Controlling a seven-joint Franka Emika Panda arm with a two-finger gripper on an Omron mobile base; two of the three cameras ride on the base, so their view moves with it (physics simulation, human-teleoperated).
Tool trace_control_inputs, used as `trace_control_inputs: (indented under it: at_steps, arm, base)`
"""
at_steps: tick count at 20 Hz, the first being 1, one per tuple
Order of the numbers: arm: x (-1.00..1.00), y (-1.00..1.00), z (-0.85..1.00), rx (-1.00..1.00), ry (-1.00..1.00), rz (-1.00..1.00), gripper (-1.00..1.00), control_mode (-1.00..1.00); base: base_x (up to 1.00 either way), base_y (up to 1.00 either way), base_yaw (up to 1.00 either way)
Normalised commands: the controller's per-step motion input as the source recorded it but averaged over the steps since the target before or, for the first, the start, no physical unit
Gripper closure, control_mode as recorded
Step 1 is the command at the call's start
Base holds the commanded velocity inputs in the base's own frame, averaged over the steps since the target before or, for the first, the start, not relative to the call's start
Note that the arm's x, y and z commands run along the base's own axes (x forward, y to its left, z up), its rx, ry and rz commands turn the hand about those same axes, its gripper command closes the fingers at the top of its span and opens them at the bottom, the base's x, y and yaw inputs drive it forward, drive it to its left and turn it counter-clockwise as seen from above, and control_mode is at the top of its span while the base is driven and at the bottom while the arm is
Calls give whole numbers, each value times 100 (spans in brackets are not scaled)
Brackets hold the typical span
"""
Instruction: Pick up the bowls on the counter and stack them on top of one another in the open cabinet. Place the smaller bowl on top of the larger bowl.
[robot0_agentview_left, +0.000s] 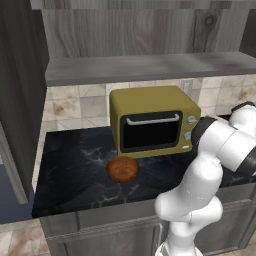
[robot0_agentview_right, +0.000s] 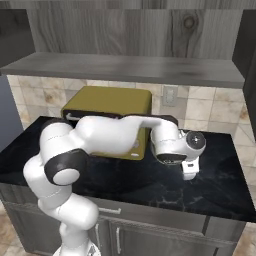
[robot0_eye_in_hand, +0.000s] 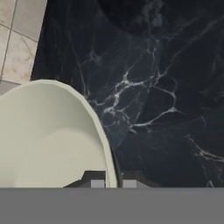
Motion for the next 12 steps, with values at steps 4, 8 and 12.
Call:
trace_control_inputs:
  at_steps: [4, 8, 12]
  arm:
    - [-32, 1, 34, 7, 3, -5, 100, -100]
    - [-37, 7, 41, 3, 0, -4, 100, -100]
    - [-40, 18, 48, -1, -1, -2, 100, -100]
  base:
    - [0, 0, 0]
    - [0, 0, 0]
    - [0, 0, 0]
